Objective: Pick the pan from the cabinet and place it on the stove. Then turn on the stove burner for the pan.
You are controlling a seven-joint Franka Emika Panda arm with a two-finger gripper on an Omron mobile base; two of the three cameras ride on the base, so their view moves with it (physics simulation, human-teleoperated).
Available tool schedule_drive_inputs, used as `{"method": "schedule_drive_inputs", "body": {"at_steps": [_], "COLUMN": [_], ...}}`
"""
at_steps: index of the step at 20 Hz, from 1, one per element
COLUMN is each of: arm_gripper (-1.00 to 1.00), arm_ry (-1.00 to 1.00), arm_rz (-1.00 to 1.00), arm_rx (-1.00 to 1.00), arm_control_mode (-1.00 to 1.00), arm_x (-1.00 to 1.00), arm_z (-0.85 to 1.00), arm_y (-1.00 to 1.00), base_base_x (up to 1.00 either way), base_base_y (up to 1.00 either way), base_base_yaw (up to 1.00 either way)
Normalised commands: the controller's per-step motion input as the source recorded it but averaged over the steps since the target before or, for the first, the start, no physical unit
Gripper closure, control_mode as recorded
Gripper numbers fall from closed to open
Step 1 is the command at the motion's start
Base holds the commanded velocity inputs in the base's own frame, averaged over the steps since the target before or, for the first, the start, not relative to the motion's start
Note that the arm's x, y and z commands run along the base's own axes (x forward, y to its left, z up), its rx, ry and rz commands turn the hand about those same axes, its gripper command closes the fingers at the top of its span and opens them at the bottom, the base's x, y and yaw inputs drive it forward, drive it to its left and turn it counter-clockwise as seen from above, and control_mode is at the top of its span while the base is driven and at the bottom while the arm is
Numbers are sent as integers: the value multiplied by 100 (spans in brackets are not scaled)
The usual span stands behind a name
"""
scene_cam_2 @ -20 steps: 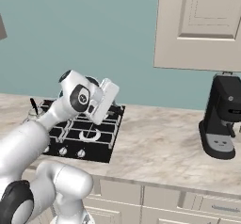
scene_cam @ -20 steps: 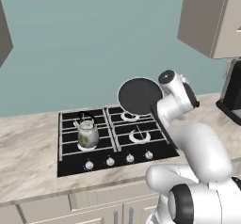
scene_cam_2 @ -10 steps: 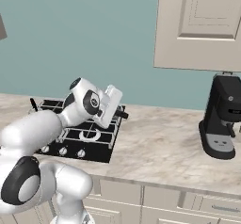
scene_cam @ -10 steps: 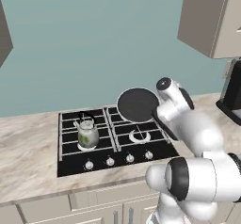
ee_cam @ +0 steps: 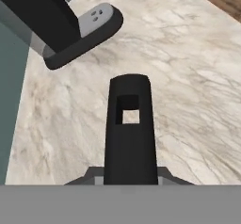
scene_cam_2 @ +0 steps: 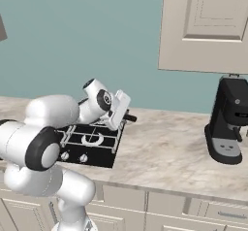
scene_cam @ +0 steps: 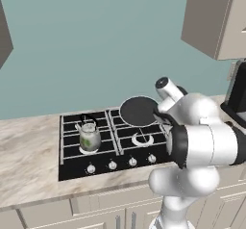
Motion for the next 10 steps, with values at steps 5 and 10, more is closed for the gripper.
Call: {"method": "schedule_drive_inputs", "body": {"at_steps": [5,10], "arm_gripper": [100,100], "arm_ry": [9,3], "arm_rz": [0,0], "arm_rx": [0,0], "arm_control_mode": [-100,-100], "arm_x": [42,37], "arm_z": [-29,-33], "arm_y": [-4,-5], "base_base_x": [0,0], "base_base_y": [0,0], "base_base_yaw": [0,0]}}
